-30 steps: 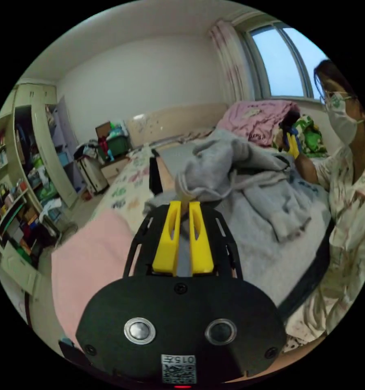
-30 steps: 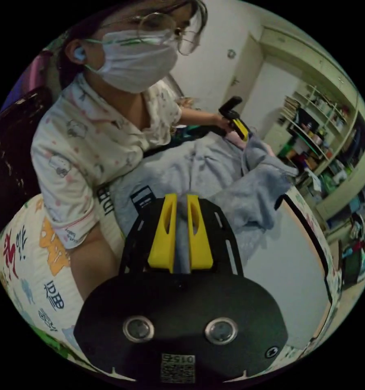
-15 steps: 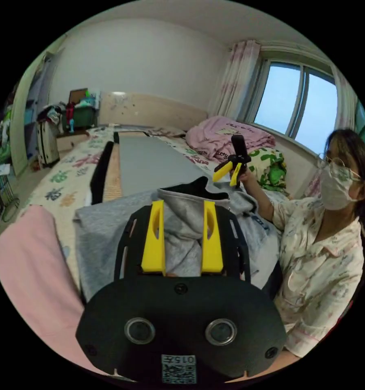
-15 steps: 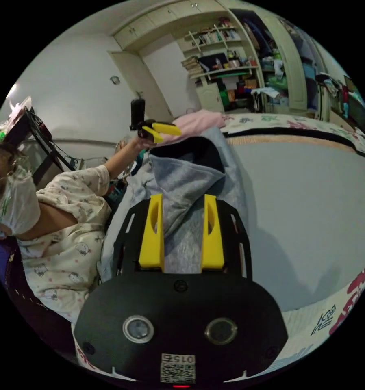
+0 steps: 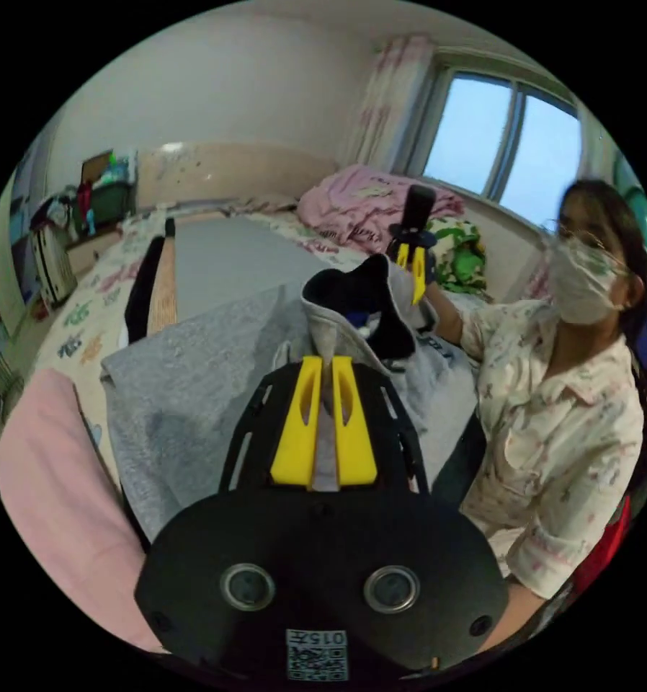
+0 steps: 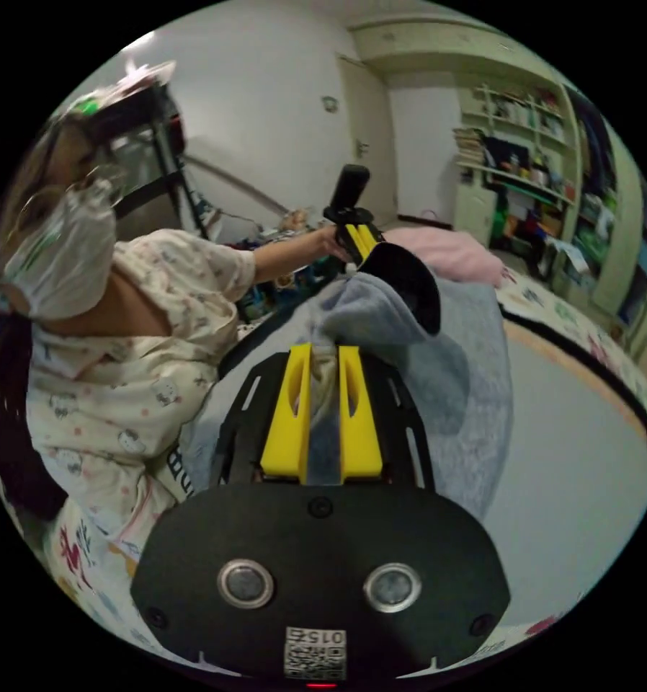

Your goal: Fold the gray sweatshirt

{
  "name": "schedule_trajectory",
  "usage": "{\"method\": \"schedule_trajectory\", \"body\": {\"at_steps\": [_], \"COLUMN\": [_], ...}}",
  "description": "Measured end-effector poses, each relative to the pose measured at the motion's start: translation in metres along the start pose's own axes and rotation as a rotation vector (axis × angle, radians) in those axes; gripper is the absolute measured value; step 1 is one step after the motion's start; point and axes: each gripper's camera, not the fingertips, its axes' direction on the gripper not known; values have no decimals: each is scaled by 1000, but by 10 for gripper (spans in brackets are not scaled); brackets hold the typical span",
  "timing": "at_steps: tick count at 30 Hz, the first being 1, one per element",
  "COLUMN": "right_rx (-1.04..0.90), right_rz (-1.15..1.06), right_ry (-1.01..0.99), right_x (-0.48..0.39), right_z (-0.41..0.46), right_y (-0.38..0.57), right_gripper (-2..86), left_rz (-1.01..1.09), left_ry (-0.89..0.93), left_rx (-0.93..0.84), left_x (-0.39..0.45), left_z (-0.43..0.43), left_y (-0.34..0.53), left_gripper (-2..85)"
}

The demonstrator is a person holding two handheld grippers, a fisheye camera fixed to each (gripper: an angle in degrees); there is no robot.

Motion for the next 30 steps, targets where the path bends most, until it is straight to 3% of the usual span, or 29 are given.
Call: {"method": "schedule_trajectory", "body": {"at_steps": [4,9,14,18,20,22,27,30], "right_rx": [-85,-218,-292,-407,-487,-493,-270,-239], "right_rz": [-182,-190,-174,-298,-285,-295,-362,-420], "right_ry": [-111,-59,82,175,198,166,86,21], "right_x": [-29,-36,-51,-72,-70,-70,-83,-91], "right_z": [42,84,115,153,168,164,105,95], "right_y": [10,31,50,76,91,105,151,178], "right_gripper": [89,110,140,139,112,50,21,20], "left_rz": [-15,-183,-262,-272,-305,-275,-142,-84], "left_ry": [-105,-186,-356,-273,-315,-372,-425,-461], "left_rx": [115,215,197,120,31,19,169,94], "left_x": [60,113,146,146,148,166,262,314], "left_z": [-42,-43,-17,24,40,41,-19,-20], "left_y": [69,147,132,98,88,84,83,93], "left_gripper": [41,94,120,94,54,23,5,4]}}
